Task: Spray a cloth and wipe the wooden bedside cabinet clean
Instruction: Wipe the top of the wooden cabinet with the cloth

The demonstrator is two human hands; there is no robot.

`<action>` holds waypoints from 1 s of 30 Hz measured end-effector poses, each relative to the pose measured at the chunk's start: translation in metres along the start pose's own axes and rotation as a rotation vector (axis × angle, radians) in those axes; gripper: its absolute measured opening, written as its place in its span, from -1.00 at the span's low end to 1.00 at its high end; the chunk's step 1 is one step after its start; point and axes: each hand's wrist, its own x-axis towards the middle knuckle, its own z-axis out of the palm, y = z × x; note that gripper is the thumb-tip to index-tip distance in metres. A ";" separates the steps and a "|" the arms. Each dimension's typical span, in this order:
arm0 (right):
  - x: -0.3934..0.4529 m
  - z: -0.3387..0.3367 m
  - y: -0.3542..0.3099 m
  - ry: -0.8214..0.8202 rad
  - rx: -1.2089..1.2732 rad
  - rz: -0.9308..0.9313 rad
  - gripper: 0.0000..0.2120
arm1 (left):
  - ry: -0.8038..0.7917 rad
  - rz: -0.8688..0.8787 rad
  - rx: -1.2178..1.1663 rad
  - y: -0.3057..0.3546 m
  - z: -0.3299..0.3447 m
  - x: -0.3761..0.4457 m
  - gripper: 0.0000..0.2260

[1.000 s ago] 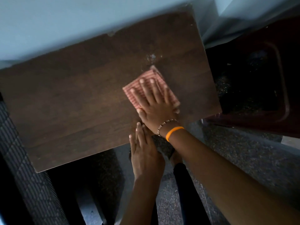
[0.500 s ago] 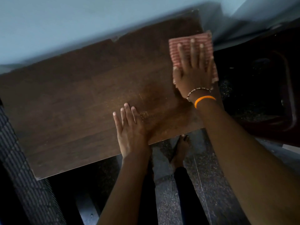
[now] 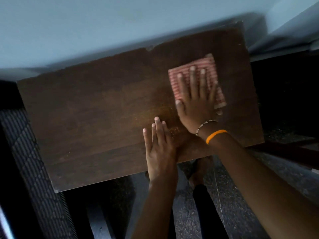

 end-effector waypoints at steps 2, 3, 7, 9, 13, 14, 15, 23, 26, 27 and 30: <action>0.016 -0.001 -0.027 -0.015 0.005 -0.171 -0.33 | -0.042 -0.007 -0.009 -0.001 0.000 0.002 -0.45; 0.026 -0.003 -0.038 -0.015 -0.003 -0.253 -0.33 | -0.079 -0.020 -0.018 -0.001 -0.001 0.002 -0.35; 0.069 -0.013 -0.064 -0.030 -0.040 -0.433 -0.36 | -0.135 -0.035 -0.057 0.001 -0.003 0.001 -0.13; 0.083 -0.016 -0.066 -0.024 -0.043 -0.446 -0.37 | -0.125 -0.048 -0.074 0.002 -0.003 0.001 -0.12; 0.090 -0.016 -0.056 0.013 -0.017 -0.463 -0.38 | -0.092 -0.070 -0.064 0.011 -0.009 -0.006 -0.28; 0.091 -0.016 -0.051 0.026 -0.007 -0.454 -0.38 | -0.072 -0.075 -0.071 0.015 -0.010 -0.008 -0.32; 0.091 -0.017 -0.043 0.037 0.007 -0.435 -0.38 | -0.062 -0.079 -0.086 0.020 -0.012 -0.010 -0.35; 0.091 -0.025 0.060 0.109 0.042 -0.166 -0.38 | -0.143 -0.026 -0.144 0.054 -0.006 -0.021 -0.53; 0.089 -0.031 0.099 0.120 0.041 -0.031 -0.36 | -0.133 -0.015 -0.103 0.056 -0.008 -0.018 -0.52; 0.089 -0.032 0.108 0.114 0.049 0.010 -0.37 | -0.109 -0.003 -0.095 0.055 -0.009 -0.018 -0.54; 0.086 -0.034 0.118 0.089 0.090 0.082 -0.36 | -0.089 0.027 -0.094 0.052 -0.008 -0.016 -0.41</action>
